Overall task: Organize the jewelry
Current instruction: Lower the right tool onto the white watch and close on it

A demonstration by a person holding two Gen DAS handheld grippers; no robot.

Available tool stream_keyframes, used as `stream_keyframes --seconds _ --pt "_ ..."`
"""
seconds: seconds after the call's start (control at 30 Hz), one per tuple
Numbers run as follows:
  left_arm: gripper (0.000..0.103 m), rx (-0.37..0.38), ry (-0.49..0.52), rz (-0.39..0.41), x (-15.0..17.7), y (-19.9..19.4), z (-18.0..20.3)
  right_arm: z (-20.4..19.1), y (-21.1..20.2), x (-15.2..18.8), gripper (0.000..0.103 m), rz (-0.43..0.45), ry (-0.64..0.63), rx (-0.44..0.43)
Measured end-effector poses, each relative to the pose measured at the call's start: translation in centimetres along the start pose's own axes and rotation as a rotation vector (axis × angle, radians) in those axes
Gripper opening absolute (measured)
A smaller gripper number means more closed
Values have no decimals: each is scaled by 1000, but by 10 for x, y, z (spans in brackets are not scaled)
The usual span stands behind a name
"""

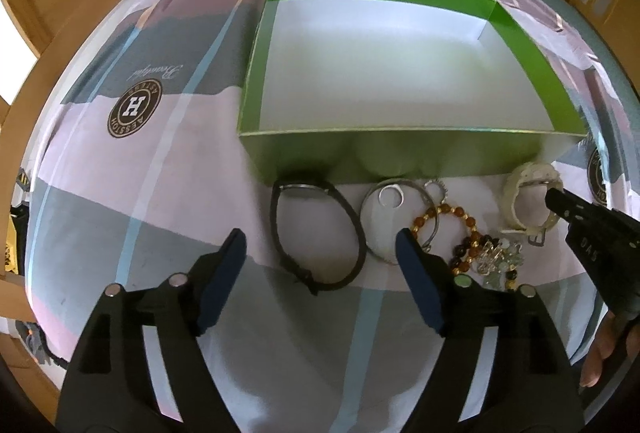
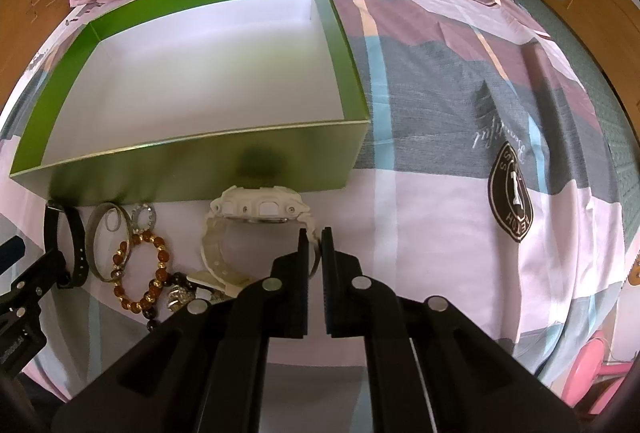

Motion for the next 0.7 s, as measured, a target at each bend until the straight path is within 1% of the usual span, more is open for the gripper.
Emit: stream_keyframes --seconds 0.1,0.33,0.47,0.7 --pt "81 26 -3 1 -2 1 3 0 -3 -1 7 17 12 -6" --pt "81 26 -7 -18 -7 10 2 -5 -6 -6 8 56 5 7" --pt "81 36 -11 -18 -9 9 5 -4 -5 -9 8 59 20 -2" --pt "83 30 3 -12 -8 6 8 -3 -5 -9 9 71 13 -2"
Point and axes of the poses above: each gripper's, at about its wrist camera, not at the fingertips, and y roughly the way its jaws point, z to its right, x to its underside, the point moved 9 cm from there along y, roughly the way its jaws point, and after that the axes turned 5 degrees about z, right-handed, at the moved point
